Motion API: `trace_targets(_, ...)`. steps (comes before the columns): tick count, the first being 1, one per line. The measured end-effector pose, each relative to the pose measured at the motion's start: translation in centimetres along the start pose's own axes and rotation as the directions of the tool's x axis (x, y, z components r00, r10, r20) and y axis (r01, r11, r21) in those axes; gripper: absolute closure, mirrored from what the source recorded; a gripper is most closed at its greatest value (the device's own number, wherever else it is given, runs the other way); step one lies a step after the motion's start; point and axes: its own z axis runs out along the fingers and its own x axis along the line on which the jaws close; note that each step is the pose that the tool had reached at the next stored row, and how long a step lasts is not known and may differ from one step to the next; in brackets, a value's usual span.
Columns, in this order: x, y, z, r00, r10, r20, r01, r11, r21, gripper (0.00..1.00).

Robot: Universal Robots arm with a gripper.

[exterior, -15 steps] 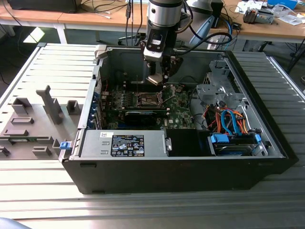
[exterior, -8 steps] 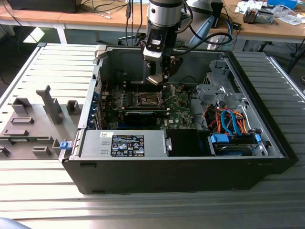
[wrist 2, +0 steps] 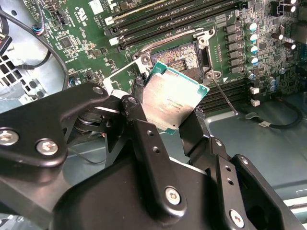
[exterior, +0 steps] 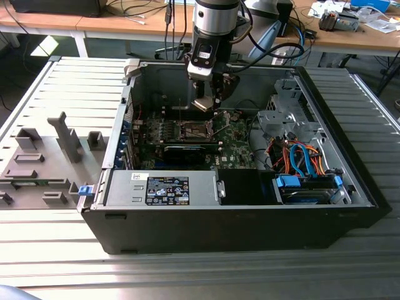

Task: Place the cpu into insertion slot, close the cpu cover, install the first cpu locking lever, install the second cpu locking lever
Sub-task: 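Place the cpu into insertion slot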

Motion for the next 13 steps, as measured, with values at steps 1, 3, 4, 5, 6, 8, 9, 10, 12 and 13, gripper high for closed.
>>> trace_targets(1, 0.00, 0.00, 0.00, 1.0000, 0.001, 0.0000, -0.001, 1.0000, 0.0000, 0.46)
trace_targets(3, 0.00, 0.00, 0.01, 1.0000, 0.003, 0.0001, -0.003, 1.0000, -0.0001, 0.46)
trace_targets(4, 0.00, 0.00, 0.00, 1.0000, 0.004, 0.0001, -0.004, 1.0000, -0.0001, 0.46)
trace_targets(5, 0.00, 0.00, 0.00, 1.0000, 0.006, 0.0002, -0.006, 1.0000, 0.0000, 0.46)
trace_targets(6, 0.00, 0.00, 0.00, 1.0000, 0.007, 0.0003, -0.007, 1.0000, 0.0000, 0.46)
trace_targets(8, 0.00, 0.00, 0.01, 0.9999, 0.011, 0.0004, -0.011, 0.9999, -0.0001, 0.46)
trace_targets(9, 0.00, 0.00, 0.01, 0.9999, 0.012, 0.0005, -0.012, 0.9999, -0.0001, 0.46)
trace_targets(10, 0.00, 0.00, 0.01, 0.9999, 0.013, 0.0005, -0.013, 0.9999, -0.0001, 0.46)
trace_targets(12, 0.00, 0.00, 0.01, 0.9999, 0.015, 0.0006, -0.015, 0.9999, -0.0002, 0.46)
trace_targets(13, 0.00, 0.00, 0.01, 0.9999, 0.016, 0.0006, -0.016, 0.9999, -0.0002, 0.46)
